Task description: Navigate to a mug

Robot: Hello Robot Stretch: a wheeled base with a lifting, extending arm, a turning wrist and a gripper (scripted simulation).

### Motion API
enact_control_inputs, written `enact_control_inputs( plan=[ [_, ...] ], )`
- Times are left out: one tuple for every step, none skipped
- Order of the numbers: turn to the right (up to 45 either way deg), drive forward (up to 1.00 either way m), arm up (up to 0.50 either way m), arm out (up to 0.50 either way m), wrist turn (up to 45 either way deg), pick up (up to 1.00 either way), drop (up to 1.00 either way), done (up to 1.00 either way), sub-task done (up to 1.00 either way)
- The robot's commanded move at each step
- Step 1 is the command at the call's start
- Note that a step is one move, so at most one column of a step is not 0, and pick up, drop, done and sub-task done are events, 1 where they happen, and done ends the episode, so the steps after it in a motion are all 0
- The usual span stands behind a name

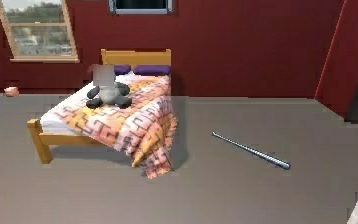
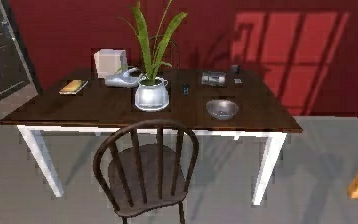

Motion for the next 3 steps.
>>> enact_control_inputs(
  plan=[
    [0.0, 0.60, 0.00, 0.00, 0.0, 0.00, 0.00, 0.00, 0.00],
    [33.0, 0.00, 0.00, 0.00, 0.0, 0.00, 0.00, 0.00, 0.00],
    [0.0, 0.65, 0.00, 0.00, 0.0, 0.00, 0.00, 0.00, 0.00]
  ],
)
